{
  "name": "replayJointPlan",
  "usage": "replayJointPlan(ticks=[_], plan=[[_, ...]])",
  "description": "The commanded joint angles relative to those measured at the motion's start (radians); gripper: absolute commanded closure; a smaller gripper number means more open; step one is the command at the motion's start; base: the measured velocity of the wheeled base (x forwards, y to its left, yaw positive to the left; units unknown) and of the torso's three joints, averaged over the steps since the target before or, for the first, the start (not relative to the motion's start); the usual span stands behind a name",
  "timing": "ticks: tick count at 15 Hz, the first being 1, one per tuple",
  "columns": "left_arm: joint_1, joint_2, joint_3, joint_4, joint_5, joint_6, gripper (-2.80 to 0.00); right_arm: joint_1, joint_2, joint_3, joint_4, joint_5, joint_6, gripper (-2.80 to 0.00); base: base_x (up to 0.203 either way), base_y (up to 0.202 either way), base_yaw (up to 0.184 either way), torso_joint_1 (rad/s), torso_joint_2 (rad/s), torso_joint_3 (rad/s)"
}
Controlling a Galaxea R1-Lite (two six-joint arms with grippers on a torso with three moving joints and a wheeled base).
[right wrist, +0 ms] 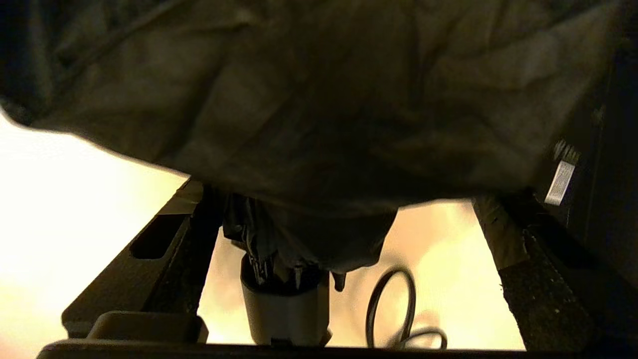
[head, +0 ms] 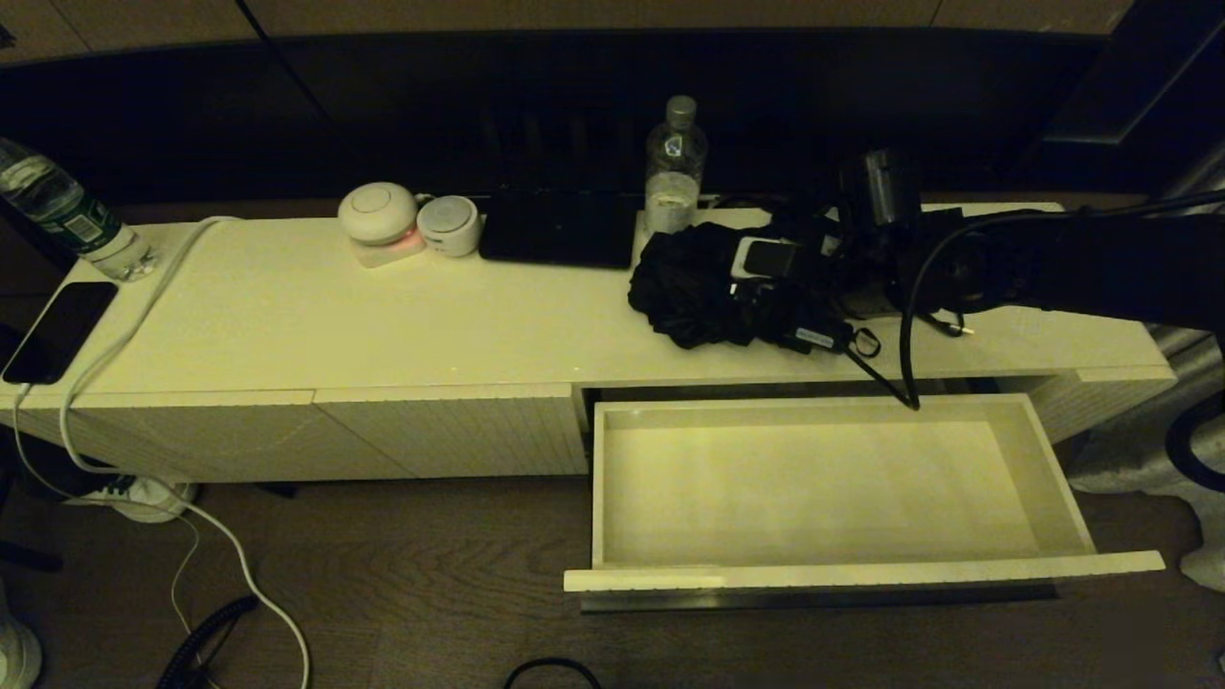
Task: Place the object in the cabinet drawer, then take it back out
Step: Put the umbrella in the drawer
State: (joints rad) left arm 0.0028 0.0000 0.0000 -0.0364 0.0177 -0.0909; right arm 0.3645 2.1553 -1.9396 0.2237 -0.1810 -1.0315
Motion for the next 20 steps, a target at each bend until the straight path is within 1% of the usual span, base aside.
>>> replayJointPlan(ticks=[1, 5, 7, 11, 14, 15, 16, 20], plan=[[0.000, -0.002, 0.000, 0.000, 0.001, -0.001, 0.00, 0.001, -0.011, 0.000, -0.006, 0.018, -0.008, -2.80, 0.000, 0.000, 0.000, 0.000, 0.00, 0.000], [0.000, -0.002, 0.000, 0.000, 0.001, -0.001, 0.00, -0.004, -0.014, -0.001, 0.013, 0.031, -0.013, -2.80, 0.000, 0.000, 0.000, 0.000, 0.00, 0.000], [0.000, -0.002, 0.000, 0.000, 0.001, -0.001, 0.00, -0.004, -0.014, 0.001, 0.038, 0.031, -0.002, -2.80, 0.000, 0.000, 0.000, 0.000, 0.00, 0.000], [0.000, -0.002, 0.000, 0.000, 0.001, -0.001, 0.00, -0.004, -0.011, 0.001, 0.098, 0.025, 0.051, -2.80, 0.000, 0.000, 0.000, 0.000, 0.00, 0.000], [0.000, -0.002, 0.000, 0.000, 0.001, -0.001, 0.00, -0.004, -0.011, 0.001, 0.133, 0.026, 0.059, -2.80, 0.000, 0.000, 0.000, 0.000, 0.00, 0.000], [0.000, -0.002, 0.000, 0.000, 0.001, -0.001, 0.00, -0.004, -0.010, 0.001, 0.139, 0.026, 0.064, -2.80, 0.000, 0.000, 0.000, 0.000, 0.00, 0.000], [0.000, -0.002, 0.000, 0.000, 0.001, -0.001, 0.00, -0.004, -0.008, -0.001, 0.139, 0.024, 0.091, -2.80, 0.000, 0.000, 0.000, 0.000, 0.00, 0.000], [0.000, -0.002, 0.000, 0.000, 0.001, -0.001, 0.00, -0.004, -0.004, -0.002, 0.109, 0.024, 0.099, -2.80, 0.000, 0.000, 0.000, 0.000, 0.00, 0.000]])
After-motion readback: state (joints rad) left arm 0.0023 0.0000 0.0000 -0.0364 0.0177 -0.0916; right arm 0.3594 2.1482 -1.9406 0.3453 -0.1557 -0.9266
